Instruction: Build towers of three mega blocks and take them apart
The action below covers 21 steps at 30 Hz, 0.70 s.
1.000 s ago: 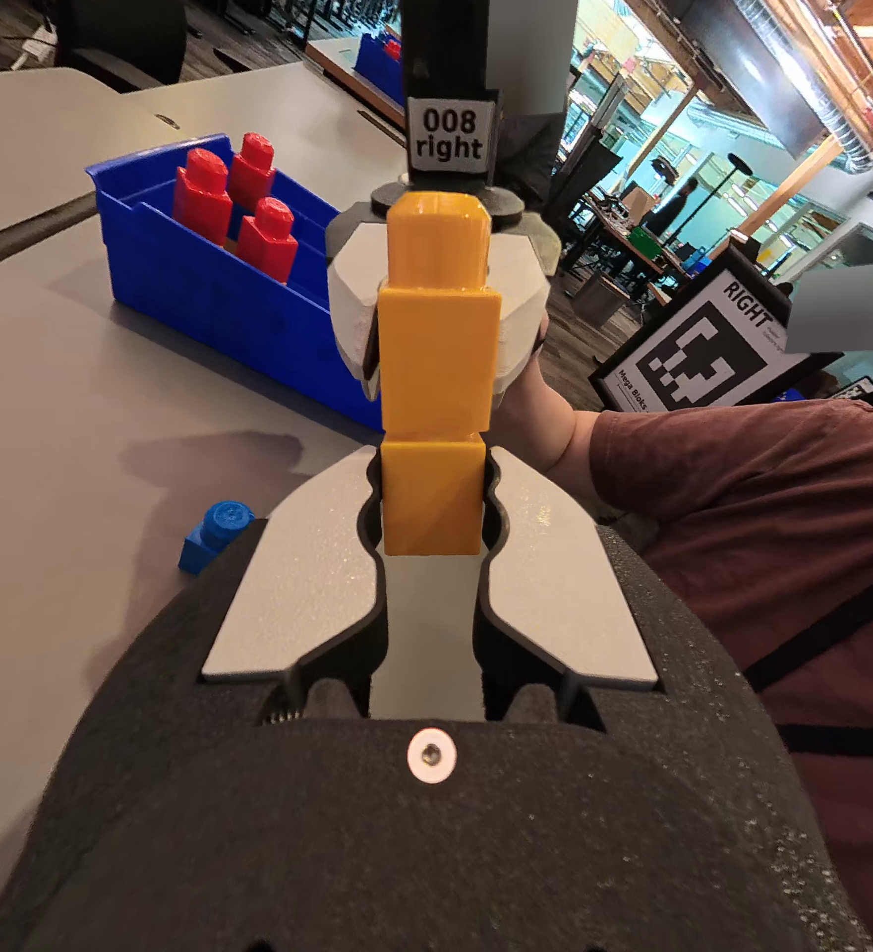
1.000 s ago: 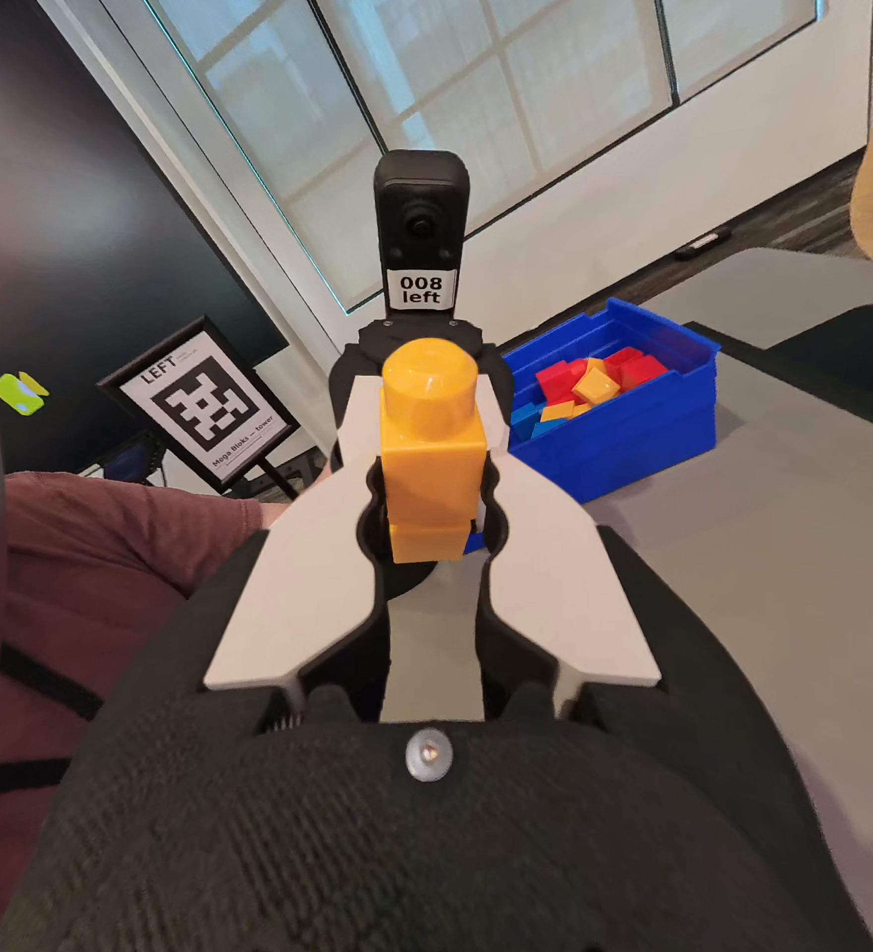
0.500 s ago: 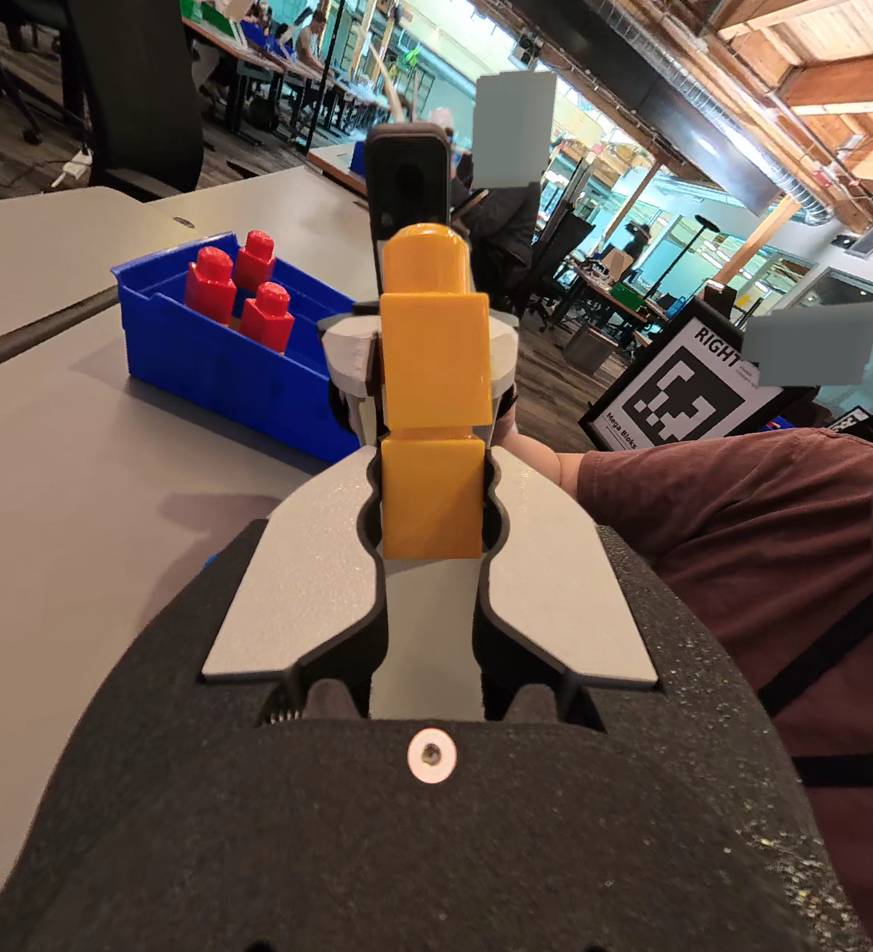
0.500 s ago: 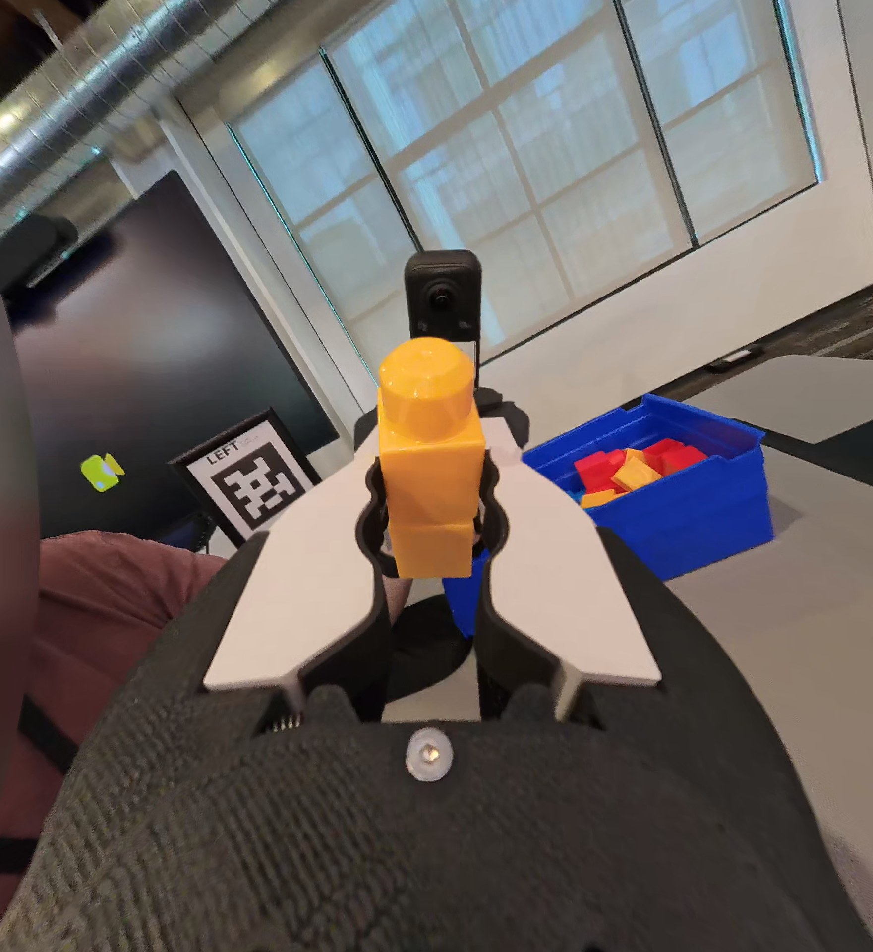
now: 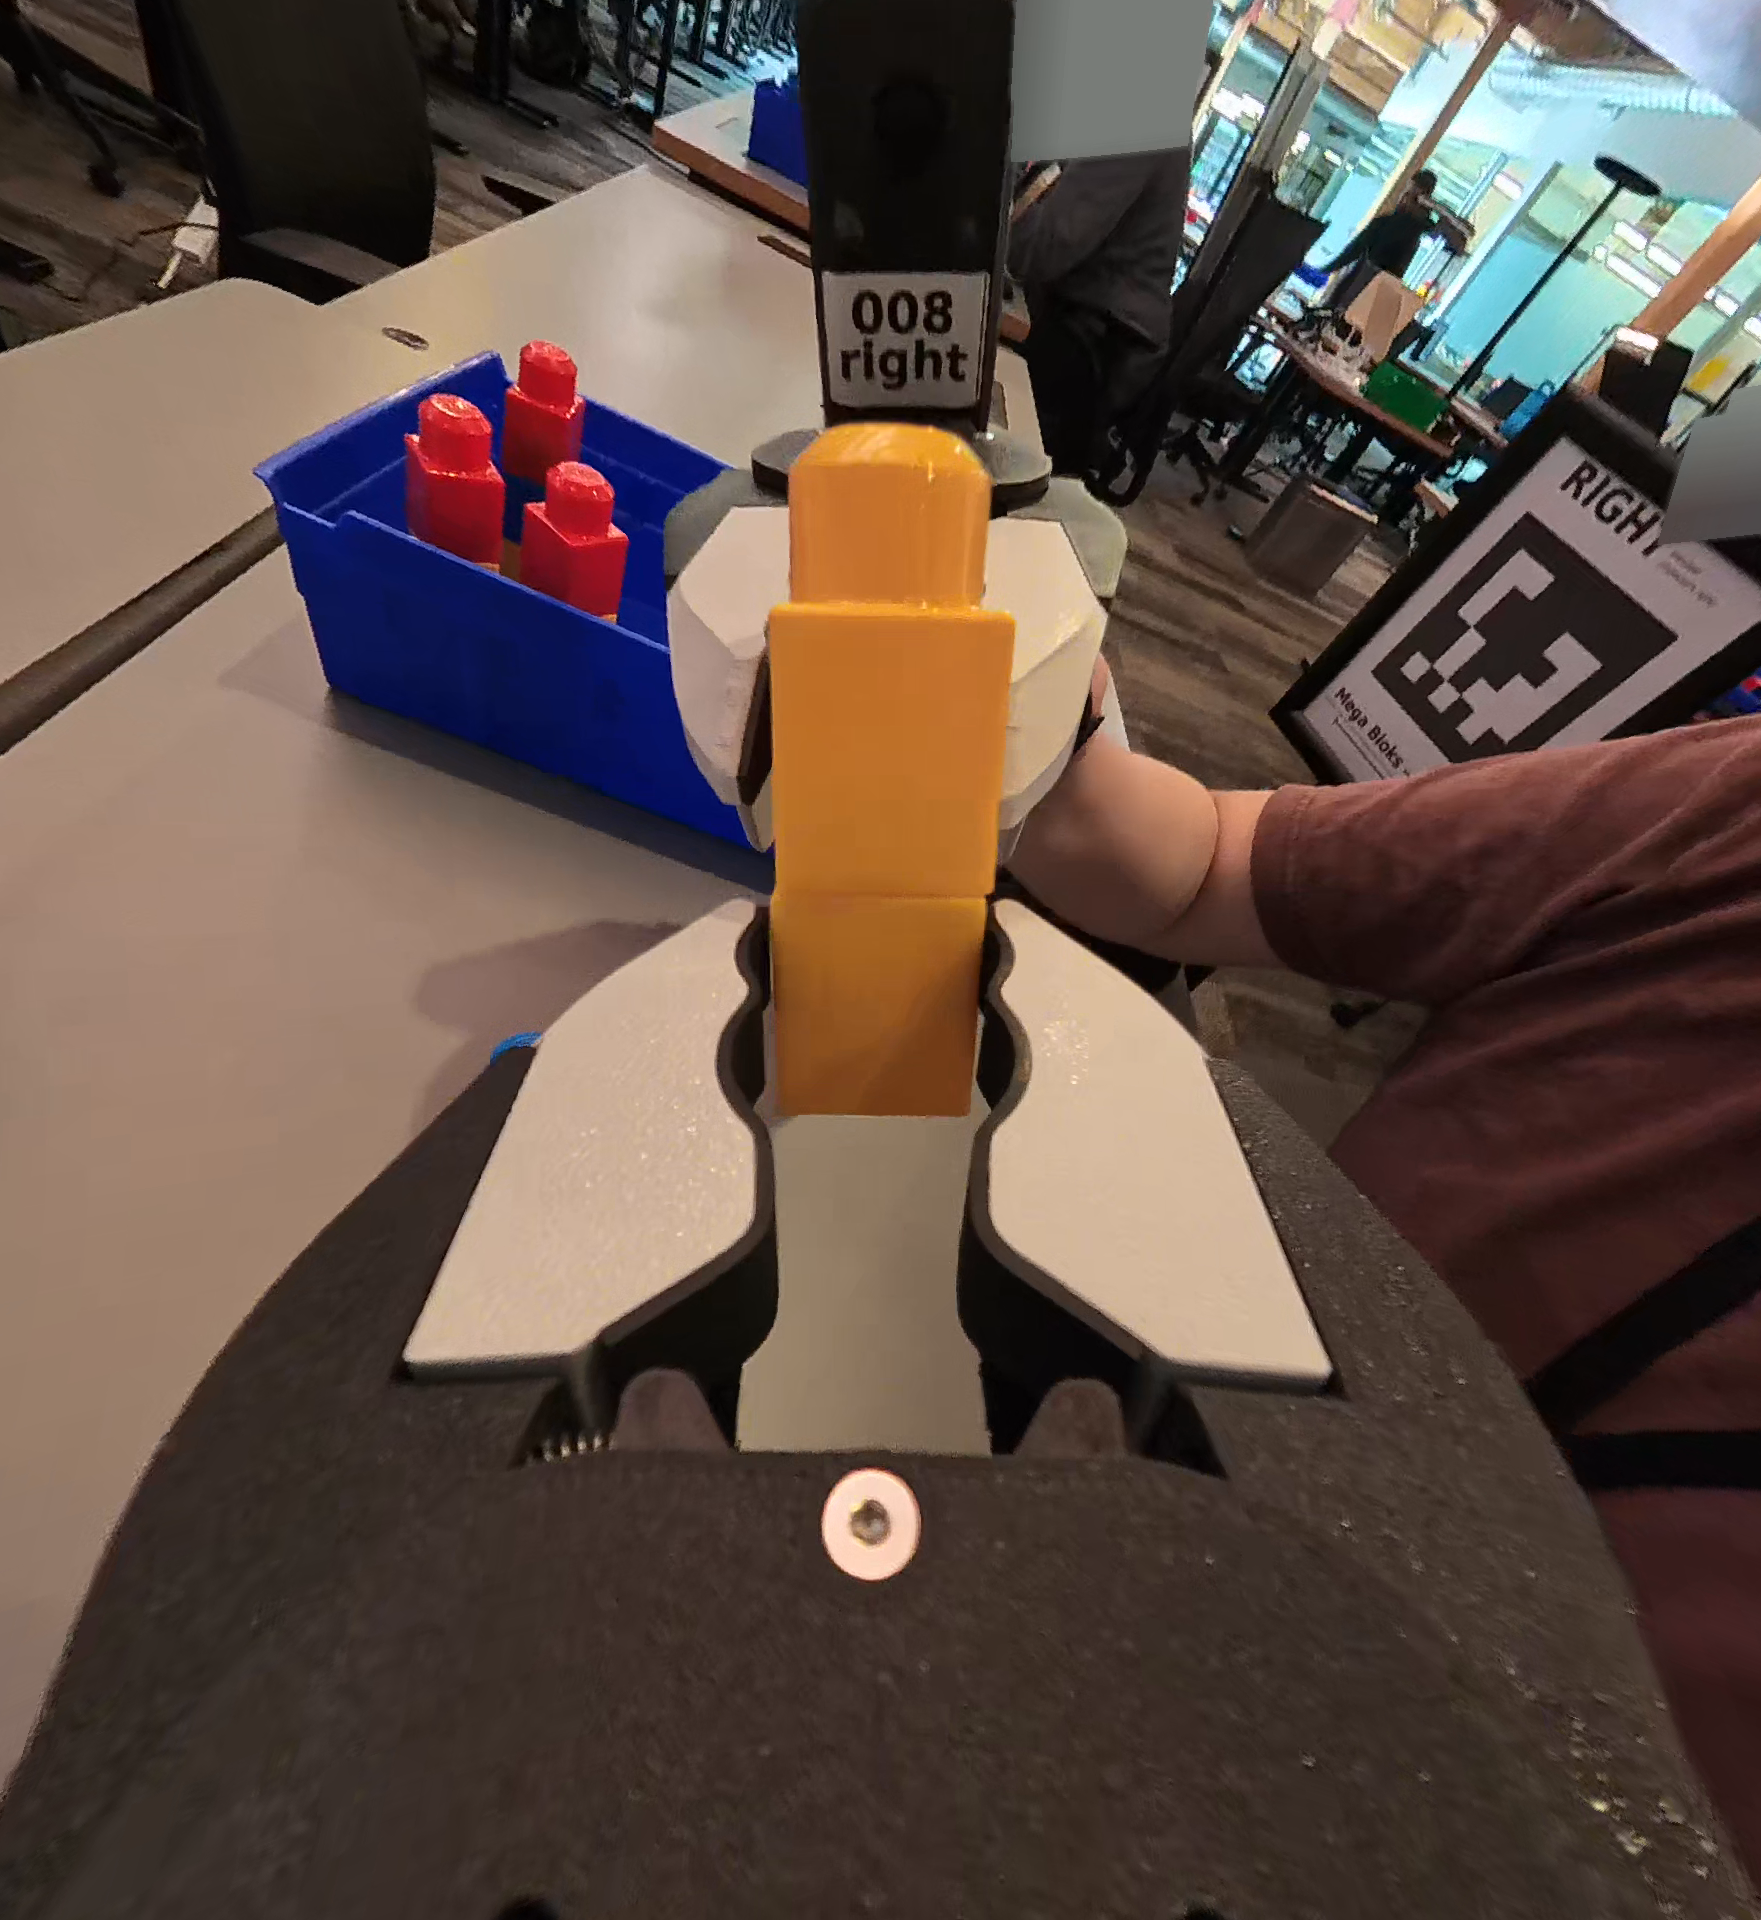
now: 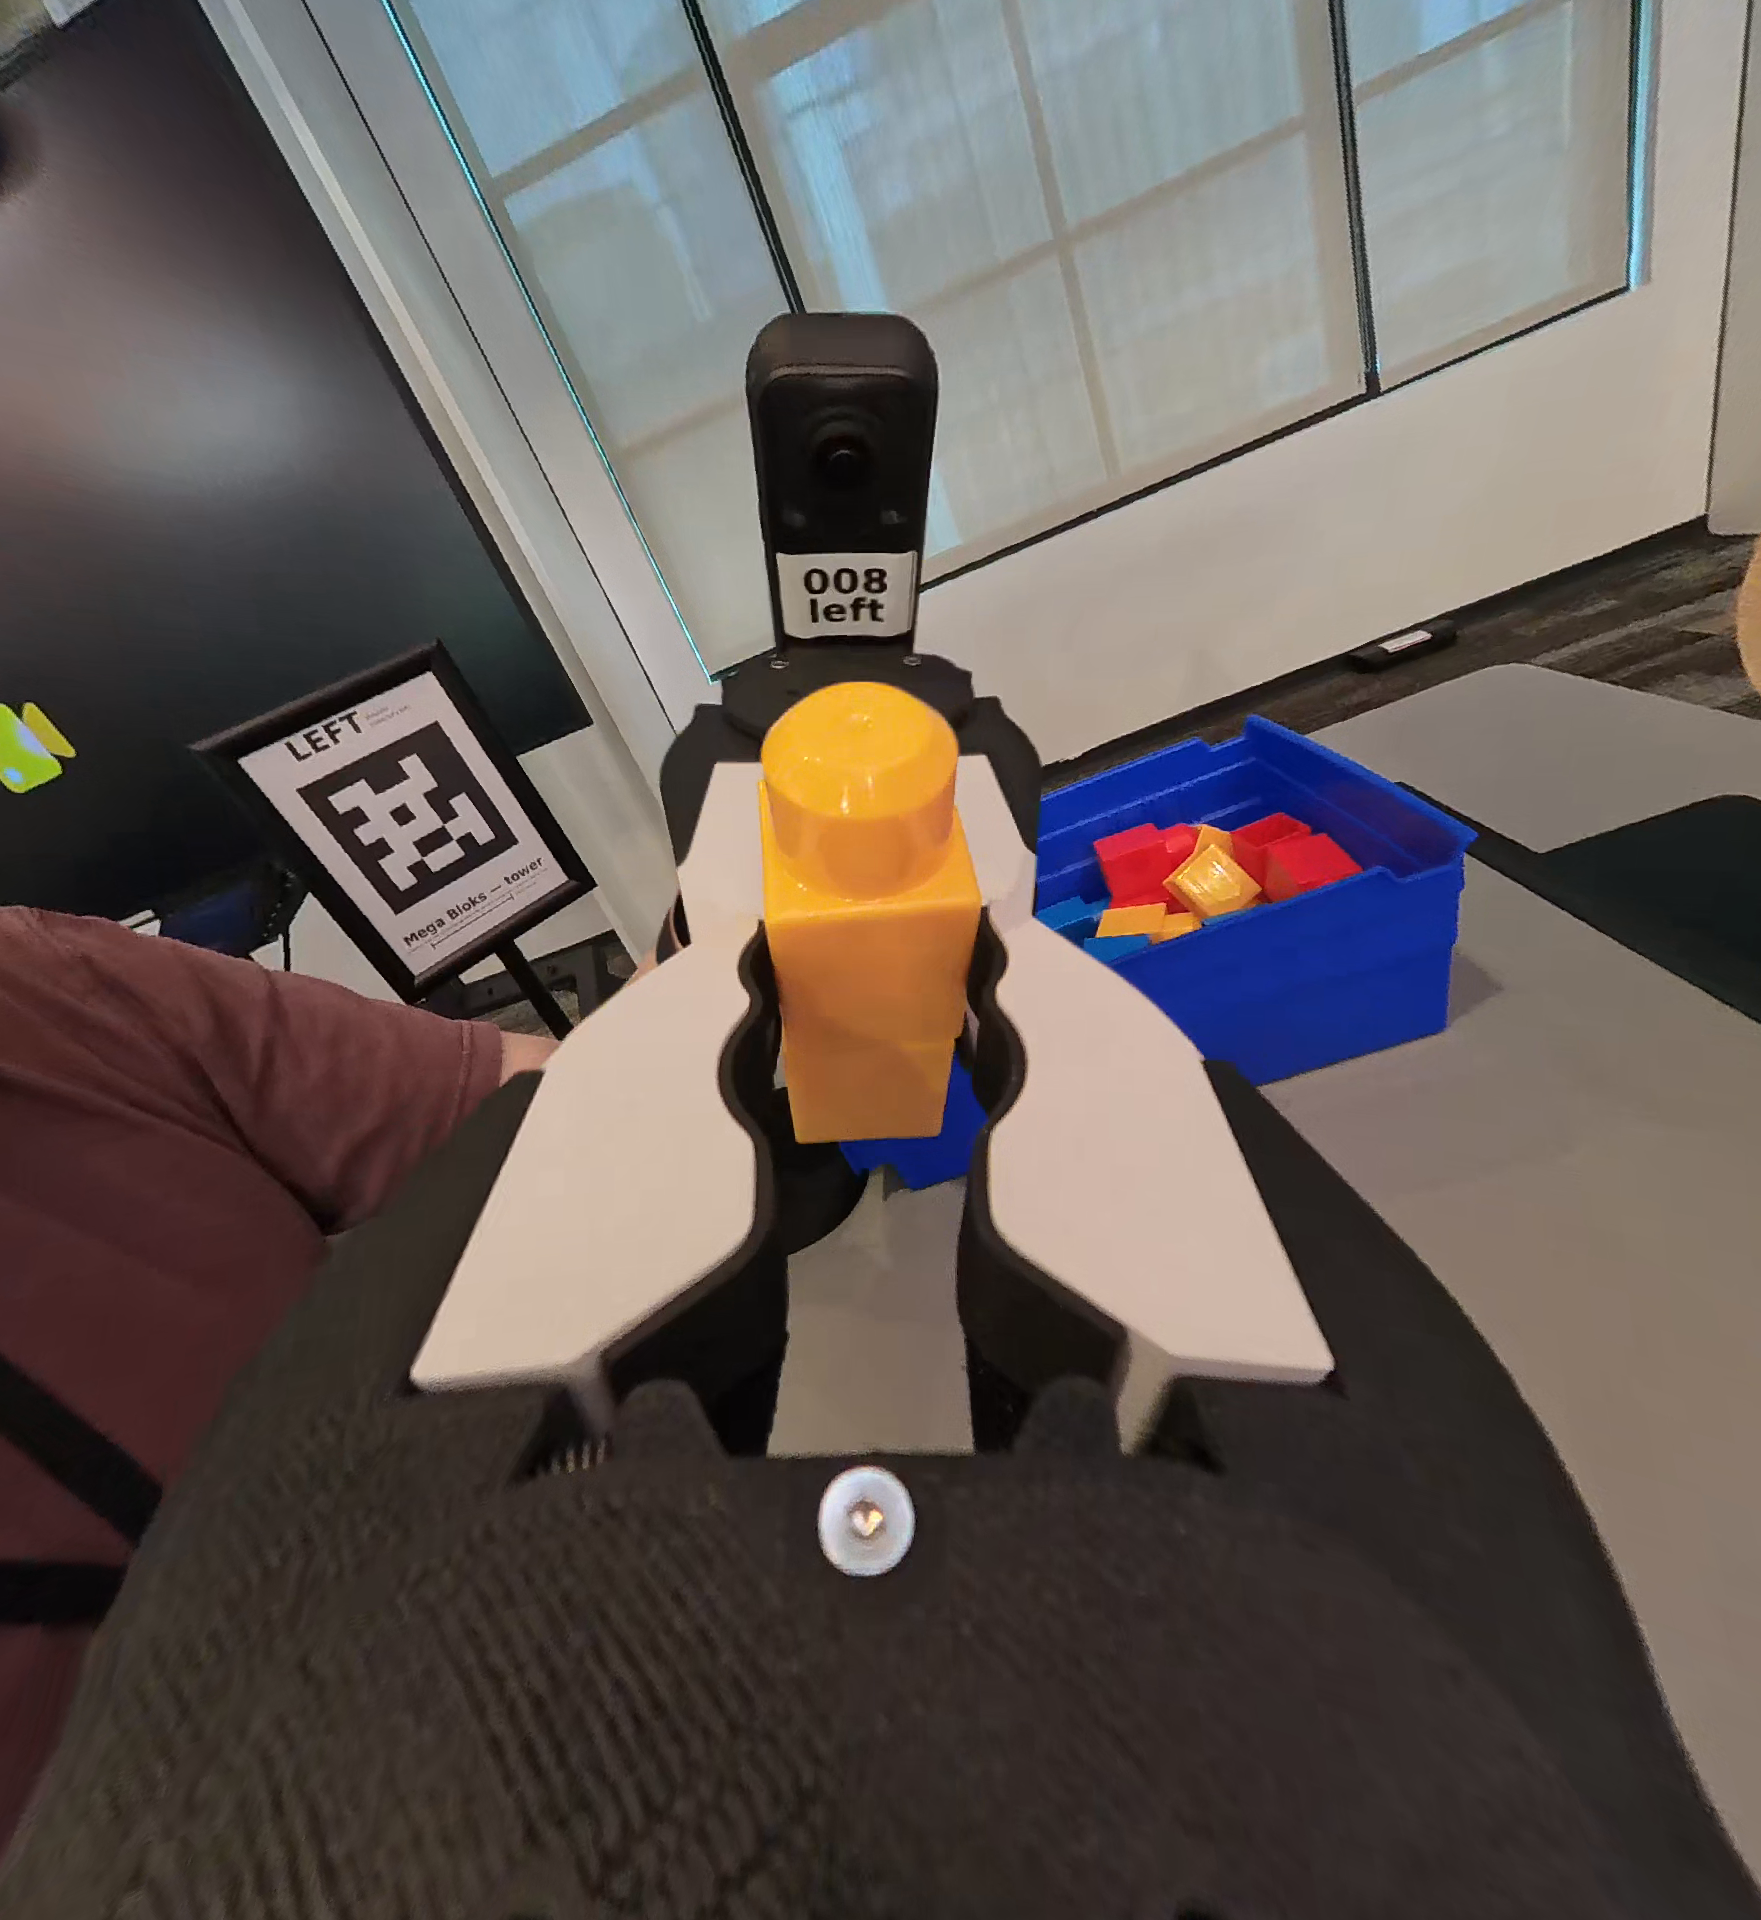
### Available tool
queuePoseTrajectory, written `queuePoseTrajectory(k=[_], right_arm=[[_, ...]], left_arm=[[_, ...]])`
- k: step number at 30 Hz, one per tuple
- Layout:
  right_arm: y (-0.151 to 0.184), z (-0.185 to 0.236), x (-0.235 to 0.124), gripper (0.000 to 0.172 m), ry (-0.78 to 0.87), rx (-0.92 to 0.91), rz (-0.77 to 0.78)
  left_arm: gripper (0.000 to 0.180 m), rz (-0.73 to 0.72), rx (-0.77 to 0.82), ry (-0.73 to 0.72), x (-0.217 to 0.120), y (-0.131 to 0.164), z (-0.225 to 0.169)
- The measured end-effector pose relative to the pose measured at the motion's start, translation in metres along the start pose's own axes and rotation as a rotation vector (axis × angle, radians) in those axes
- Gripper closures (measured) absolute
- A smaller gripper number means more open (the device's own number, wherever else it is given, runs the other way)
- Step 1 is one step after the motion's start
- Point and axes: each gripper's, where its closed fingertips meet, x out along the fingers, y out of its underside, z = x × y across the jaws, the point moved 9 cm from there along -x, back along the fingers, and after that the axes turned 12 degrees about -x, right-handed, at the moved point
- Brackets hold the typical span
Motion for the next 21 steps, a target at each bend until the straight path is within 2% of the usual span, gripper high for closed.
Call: queuePoseTrajectory(k=[6, 8, 10, 21], right_arm=[[-0.002, -0.003, -0.005, 0.136, 0.019, -0.002, -0.008], [0.0, -0.003, -0.003, 0.136, 0.011, 0.009, 0.003], [0.002, -0.005, -0.003, 0.136, 0.022, -0.002, 0.023], [0.005, -0.006, -0.001, 0.136, 0.027, -0.004, 0.024]], left_arm=[[0.123, 0.061, 0.036, -0.114, 0.006, 0.005, 0.007], [0.127, 0.05, 0.025, -0.081, 0.01, 0.005, 0.006], [0.144, 0.085, 0.018, -0.054, 0.014, 0.008, 0.006], [0.145, 0.119, 0.007, -0.131, 0.016, 0.009, 0.005]])
